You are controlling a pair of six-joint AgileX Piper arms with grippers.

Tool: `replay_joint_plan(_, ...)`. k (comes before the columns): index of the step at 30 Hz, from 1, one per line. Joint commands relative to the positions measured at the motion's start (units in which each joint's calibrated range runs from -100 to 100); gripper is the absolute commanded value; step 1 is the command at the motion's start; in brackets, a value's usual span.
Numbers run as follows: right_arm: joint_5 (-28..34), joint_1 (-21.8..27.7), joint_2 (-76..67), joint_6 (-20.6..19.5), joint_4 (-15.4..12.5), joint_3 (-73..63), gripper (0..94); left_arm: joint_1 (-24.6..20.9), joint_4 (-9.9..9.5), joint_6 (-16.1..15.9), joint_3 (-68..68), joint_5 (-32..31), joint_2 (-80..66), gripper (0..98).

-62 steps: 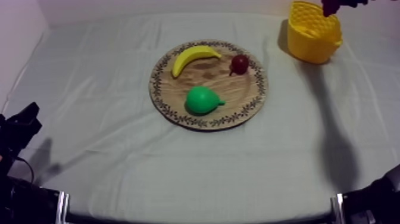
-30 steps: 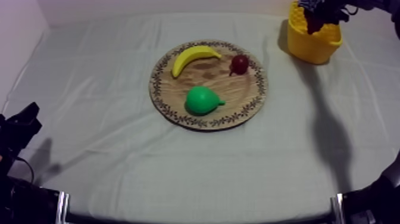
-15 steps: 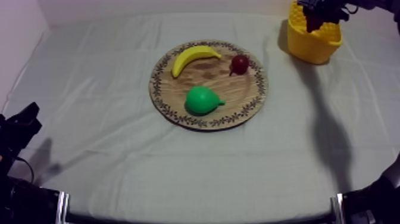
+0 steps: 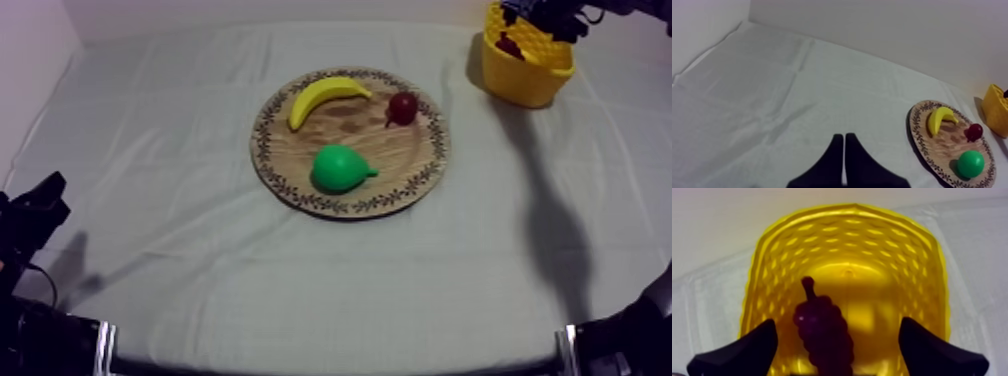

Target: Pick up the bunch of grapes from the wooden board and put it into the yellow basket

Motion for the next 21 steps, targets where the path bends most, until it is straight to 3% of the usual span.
replay_joint_plan(1,-0.4,0.1,-0.3,0.1,0.1,0.2,73.7,0.0,0.0,0.0,0.0,0.0,0.0,0.1)
replay_joint_plan(8,-1.7,0.3,-2.7,-0.6,1.0,3.1,70.4,0.0,0.0,0.0,0.0,0.0,0.0,0.1)
replay_joint_plan(15,-4.4,1.0,-9.2,-2.2,3.4,11.7,58.5,0.0,0.0,0.0,0.0,0.0,0.0,0.1)
replay_joint_plan(21,-5.3,2.5,-17.7,-1.9,3.2,20.1,46.6,0.0,0.0,0.0,0.0,0.0,0.0,0.1)
